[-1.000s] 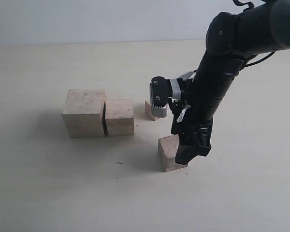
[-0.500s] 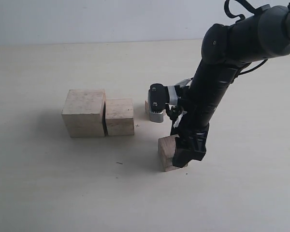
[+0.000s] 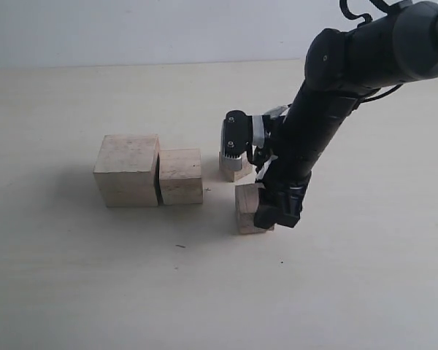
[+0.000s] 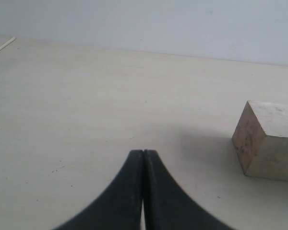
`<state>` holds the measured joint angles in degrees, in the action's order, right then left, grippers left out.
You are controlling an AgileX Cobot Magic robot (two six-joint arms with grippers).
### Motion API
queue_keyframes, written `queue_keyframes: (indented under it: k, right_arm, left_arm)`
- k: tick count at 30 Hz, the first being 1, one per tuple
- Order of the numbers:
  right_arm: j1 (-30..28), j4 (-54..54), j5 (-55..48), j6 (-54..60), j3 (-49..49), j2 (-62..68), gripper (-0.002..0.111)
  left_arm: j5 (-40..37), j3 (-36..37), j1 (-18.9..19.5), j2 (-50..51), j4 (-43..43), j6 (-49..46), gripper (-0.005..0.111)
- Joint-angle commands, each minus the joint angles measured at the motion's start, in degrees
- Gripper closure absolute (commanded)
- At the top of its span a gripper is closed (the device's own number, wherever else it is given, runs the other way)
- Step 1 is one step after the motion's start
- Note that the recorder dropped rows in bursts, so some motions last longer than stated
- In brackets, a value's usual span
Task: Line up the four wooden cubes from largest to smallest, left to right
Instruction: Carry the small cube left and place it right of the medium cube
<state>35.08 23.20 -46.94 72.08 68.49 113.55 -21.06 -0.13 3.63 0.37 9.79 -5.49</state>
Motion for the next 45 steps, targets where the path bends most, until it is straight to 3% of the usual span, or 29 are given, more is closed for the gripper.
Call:
queue_keyframes:
  k: [1,28,34,45]
  right_arm:
    - [0.2,0.09,2.68,-0.29,1.94,0.66,0.108]
    - [0.2,4.21,3.25,-0.07,15.41,11.84,0.108]
    - [0.2,8.48,-0.31,6.05,15.47,11.85,0.108]
    - [0.2,13.64,0.21,6.26,15.47,11.85,0.108]
  left_arm:
    - [0.51,0.13,-0.29,-0.37,-0.16,0.01,0.107]
    - [0.51,0.13,-0.29,-0.37,-0.16,0.01,0.107]
    - [0.51,0.13,-0.29,-0.37,-0.16,0.01,0.107]
    - [0.51,0.13,-0.29,-0.37,-0.16,0.01,0.107]
